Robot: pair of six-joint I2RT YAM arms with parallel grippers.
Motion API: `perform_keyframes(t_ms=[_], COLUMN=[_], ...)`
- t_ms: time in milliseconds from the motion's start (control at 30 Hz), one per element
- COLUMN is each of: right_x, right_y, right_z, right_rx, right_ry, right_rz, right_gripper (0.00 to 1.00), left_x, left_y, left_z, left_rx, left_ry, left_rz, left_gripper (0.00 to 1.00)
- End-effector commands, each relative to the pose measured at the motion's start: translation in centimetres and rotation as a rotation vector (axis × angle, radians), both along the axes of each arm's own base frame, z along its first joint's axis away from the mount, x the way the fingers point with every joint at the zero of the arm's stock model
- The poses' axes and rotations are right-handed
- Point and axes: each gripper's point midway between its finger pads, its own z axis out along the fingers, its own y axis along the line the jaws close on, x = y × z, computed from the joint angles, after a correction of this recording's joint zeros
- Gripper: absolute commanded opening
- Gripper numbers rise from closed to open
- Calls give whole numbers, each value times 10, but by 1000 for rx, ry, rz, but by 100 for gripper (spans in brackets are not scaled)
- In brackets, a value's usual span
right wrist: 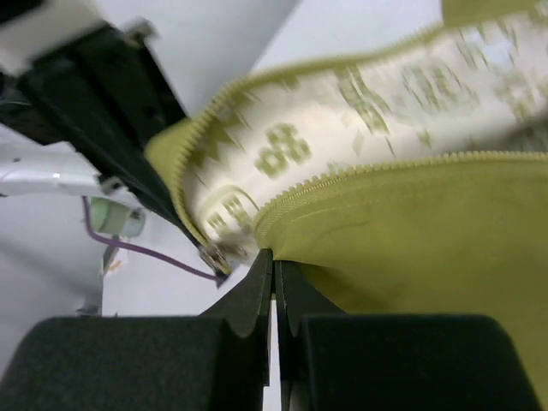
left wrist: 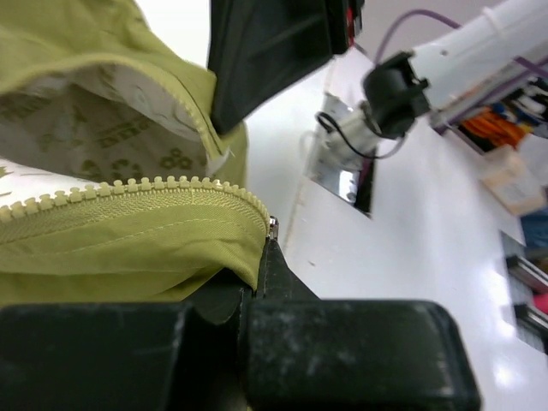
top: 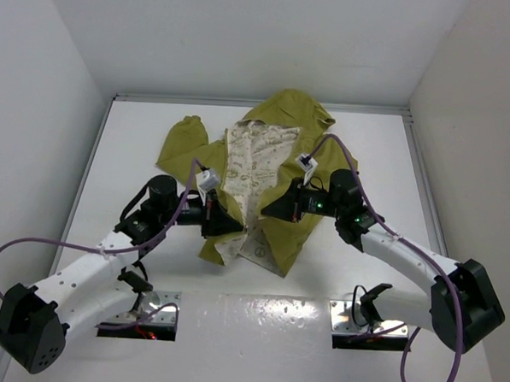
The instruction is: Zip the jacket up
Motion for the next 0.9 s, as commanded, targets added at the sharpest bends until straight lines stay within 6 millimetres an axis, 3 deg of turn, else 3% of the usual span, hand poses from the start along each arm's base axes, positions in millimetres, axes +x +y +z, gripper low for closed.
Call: perform_keyframes(t_ms=[0,367,533,867], right_x=[-4,-29,-33,-29], right_y=[9,11,15,20], right_z=[44,42,44,59], right_rx=[132,139,138,161], right_ry=[-150,-215,-249,-303], right_rz=[70,141,149,157], right_gripper=[0,0,0,0], left_x=[-13,-4,-8,-15], left_y=[-5,5,6,6], left_z=[11,35,47,50], left_rx=[-55,-211,-257,-251], left_ry=[12,62,97,135], left_rz=[-118,-85,-99,-141], left_gripper=[0,0,0,0])
